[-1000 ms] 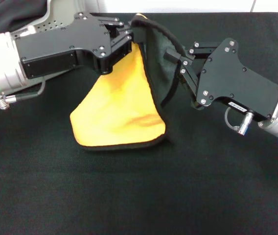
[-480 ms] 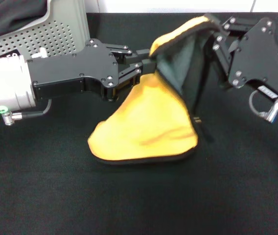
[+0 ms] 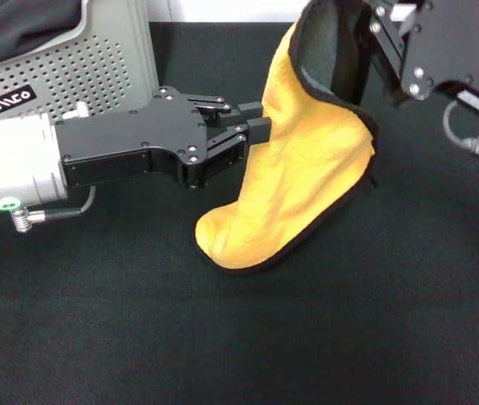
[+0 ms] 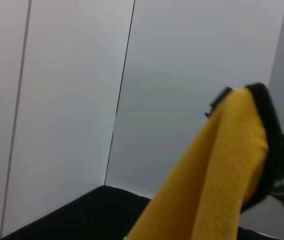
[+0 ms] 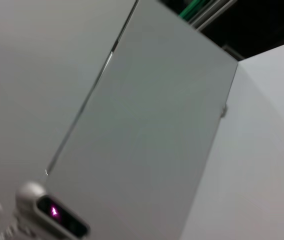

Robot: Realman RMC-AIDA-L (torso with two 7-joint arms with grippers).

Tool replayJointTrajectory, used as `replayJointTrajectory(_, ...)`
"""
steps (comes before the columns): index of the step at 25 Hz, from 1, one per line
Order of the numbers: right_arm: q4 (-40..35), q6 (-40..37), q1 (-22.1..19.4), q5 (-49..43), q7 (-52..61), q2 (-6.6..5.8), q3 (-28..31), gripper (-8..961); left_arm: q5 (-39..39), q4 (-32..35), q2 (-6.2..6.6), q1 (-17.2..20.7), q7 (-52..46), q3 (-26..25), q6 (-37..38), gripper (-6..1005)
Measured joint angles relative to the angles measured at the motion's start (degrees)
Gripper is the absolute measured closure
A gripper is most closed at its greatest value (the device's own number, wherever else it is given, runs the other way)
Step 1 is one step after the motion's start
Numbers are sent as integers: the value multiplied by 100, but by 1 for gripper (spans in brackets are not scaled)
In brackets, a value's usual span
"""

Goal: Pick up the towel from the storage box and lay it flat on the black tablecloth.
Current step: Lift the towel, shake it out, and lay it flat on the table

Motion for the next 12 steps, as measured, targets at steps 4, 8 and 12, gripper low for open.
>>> replayJointTrajectory(4,-1425,1020,-635,-1208,467,147,772,952,-161,-90,0,51,51,-17,37,835)
replayJointTrajectory(8,-2393,1812,-976,-2001,1114,175,1054,952,-361,-334,10,56,186,-180,260,826)
replayJointTrajectory(12,-3204,2286,-1056,-3281,2619,153,1387,952,-400,-451,15,54,211,-323,460,817)
